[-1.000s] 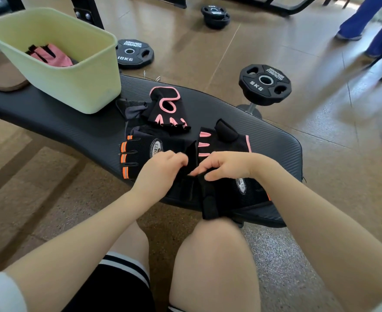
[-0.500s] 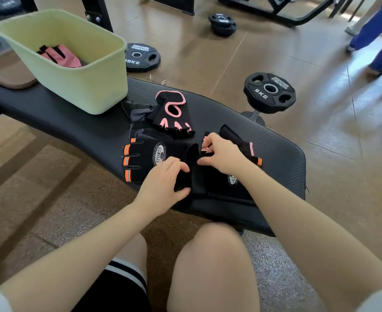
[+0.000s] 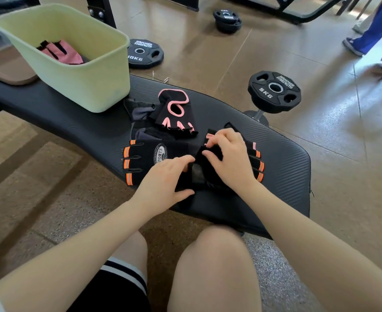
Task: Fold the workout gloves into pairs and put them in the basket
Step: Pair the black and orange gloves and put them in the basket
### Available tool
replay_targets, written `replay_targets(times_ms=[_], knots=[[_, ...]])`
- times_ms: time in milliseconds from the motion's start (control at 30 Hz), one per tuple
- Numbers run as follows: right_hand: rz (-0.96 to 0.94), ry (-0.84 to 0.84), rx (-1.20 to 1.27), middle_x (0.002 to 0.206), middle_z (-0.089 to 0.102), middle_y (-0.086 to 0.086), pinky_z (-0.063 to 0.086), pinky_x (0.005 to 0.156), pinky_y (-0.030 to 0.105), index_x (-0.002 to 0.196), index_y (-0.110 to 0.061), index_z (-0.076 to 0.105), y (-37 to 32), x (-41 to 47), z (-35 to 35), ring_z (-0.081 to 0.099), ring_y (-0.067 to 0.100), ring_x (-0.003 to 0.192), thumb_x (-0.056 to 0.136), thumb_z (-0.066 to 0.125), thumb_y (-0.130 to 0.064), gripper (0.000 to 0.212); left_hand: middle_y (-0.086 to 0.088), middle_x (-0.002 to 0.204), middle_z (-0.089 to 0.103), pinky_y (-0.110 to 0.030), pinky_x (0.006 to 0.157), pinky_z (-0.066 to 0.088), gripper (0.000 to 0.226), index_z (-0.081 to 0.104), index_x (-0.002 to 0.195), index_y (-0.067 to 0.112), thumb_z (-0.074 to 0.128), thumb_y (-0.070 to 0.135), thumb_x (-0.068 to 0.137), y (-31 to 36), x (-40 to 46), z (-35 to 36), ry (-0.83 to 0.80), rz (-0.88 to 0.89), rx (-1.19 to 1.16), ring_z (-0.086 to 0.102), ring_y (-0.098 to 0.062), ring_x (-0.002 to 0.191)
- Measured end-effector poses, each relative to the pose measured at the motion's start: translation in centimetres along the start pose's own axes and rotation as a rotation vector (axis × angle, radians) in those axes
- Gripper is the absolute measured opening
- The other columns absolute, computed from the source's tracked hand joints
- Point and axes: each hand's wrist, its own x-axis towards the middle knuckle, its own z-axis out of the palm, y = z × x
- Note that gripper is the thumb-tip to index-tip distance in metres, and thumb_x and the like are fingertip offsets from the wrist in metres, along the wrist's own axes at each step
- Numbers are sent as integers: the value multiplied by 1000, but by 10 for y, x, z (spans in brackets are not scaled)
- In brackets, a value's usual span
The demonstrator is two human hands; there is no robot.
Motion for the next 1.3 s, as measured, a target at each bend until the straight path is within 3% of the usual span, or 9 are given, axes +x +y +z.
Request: replay_targets(times_ms=[167,333,633,733,833,967,1067,1200,1300], knots=[[-327,-196,-229,89,68,2,47,70,31,88,-14,69,13,-45,-8,63,25,77,80,56,-38,29,-1,98,59,-26,84,40,47,53,108,11,76,23,69,-1,-2,5,34,-89,-115,54,-16,91],[-328,-96,-345,86,68,2,46,65,31,94,-13,62,8,-42,2,64,24,73,77,52,-23,21,-4,79,63,-19,70,36,7,60,81,9,62,15,78,-5,0,5,118,-52,-73,59,-21,73],[-195,-22,-230,79,68,3,51,46,30,93,-13,67,6,-39,4,65,26,65,84,46,-20,24,-1,73,62,-33,66,48,20,59,84,10,54,29,77,-3,8,5,98,-58,-31,58,-21,69],[-255,-75,-281,77,66,1,49,44,27,98,-18,59,4,-39,4,64,24,66,81,48,-27,23,0,66,62,-26,61,42,19,58,77,10,47,26,75,-4,9,4,148,-57,-44,58,-20,61],[-345,-108,-362,77,62,4,40,38,26,91,-16,62,8,-37,2,58,25,59,77,61,-16,13,0,66,62,-26,61,40,20,60,76,10,47,25,74,-4,5,1,185,-44,-80,56,-18,61],[-371,-59,-448,72,58,3,29,40,25,76,-16,63,1,-37,14,54,22,53,69,64,-9,10,-1,65,57,-25,60,38,15,58,77,11,48,21,75,-4,7,0,175,41,-61,46,-12,66],[-384,-78,-406,72,60,2,37,43,27,75,-18,66,-3,-38,19,53,21,57,72,66,-12,7,-3,77,58,-22,64,39,14,59,81,11,49,20,77,-14,9,4,132,78,-69,45,-11,75],[-330,-202,-252,94,68,4,50,63,31,94,-17,70,8,-40,7,62,26,74,84,51,-22,22,-8,121,59,-25,94,39,19,63,84,13,48,25,84,-22,10,9,35,91,-78,52,-20,112],[-281,-284,-187,111,65,6,53,79,36,105,-11,62,5,-49,-3,63,27,90,83,53,-30,31,-4,129,57,-22,103,30,18,66,89,12,49,20,90,-26,16,2,-48,18,-195,47,-17,125]])
